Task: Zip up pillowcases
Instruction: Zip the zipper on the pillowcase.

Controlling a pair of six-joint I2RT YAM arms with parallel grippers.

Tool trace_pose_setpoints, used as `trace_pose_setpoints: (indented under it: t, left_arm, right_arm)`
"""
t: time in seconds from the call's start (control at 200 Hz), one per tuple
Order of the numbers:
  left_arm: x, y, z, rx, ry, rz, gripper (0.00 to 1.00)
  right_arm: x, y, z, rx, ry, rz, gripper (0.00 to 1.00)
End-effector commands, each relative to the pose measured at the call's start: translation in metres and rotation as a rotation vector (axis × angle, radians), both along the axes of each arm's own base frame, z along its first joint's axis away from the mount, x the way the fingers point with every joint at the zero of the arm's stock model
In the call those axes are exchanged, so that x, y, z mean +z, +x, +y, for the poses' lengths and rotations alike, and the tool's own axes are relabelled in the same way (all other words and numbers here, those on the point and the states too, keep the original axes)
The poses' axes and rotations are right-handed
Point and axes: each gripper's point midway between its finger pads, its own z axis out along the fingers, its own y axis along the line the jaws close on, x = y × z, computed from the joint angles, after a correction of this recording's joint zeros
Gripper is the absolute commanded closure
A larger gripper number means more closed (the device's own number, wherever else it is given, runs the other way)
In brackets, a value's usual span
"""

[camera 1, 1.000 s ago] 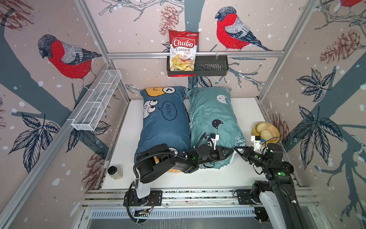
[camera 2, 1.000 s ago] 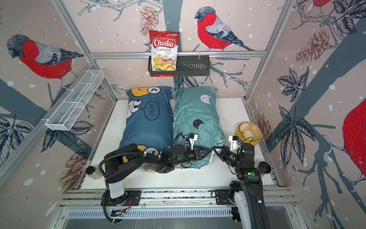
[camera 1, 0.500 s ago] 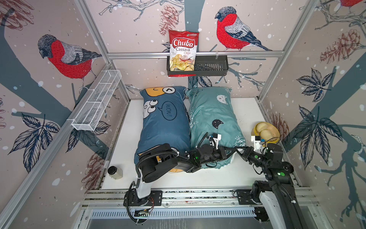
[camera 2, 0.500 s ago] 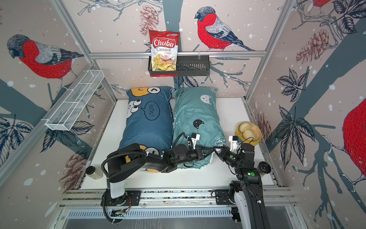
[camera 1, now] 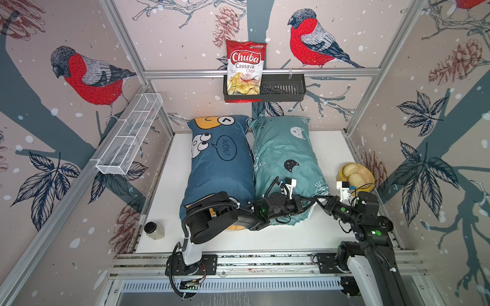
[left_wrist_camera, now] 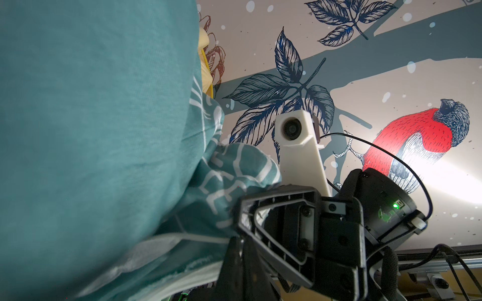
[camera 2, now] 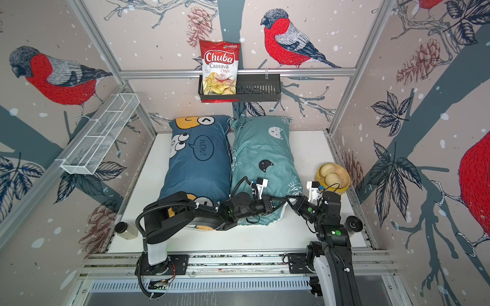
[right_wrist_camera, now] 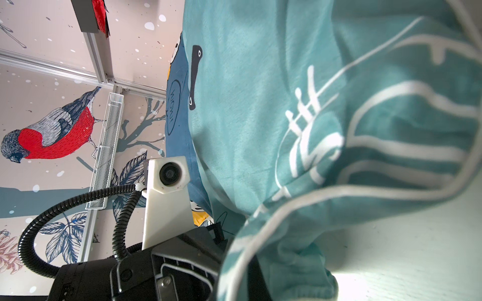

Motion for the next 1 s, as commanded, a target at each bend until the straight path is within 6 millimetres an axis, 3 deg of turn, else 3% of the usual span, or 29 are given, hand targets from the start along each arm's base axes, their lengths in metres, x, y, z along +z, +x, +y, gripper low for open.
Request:
trace_pose_setpoints:
  t: [0.0,0.15,0.5,0.996]
  left_arm:
    - [0.010,-0.005,-0.004,-0.025,-0.031,-0.022,0.95]
    - [0.008,-0.004,-0.004,-0.023,-0.020,-0.027,1.00]
    - [0.001,-0.006,-0.003,-0.032,0.030,-0.069,1.00]
    - [-0.026,-0.010,0.005,-0.020,0.157,-0.103,1.00]
  right_arm:
    - [0.008,-0.003,0.006,0.046,0.011,-0.035,1.00]
    - [0.009,-0.003,0.006,0.048,0.006,-0.041,1.00]
    - [0.015,0.000,0.001,0.027,-0.033,-0.067,1.00]
    - [0.028,0.007,-0.011,-0.050,-0.055,-0.121,1.00]
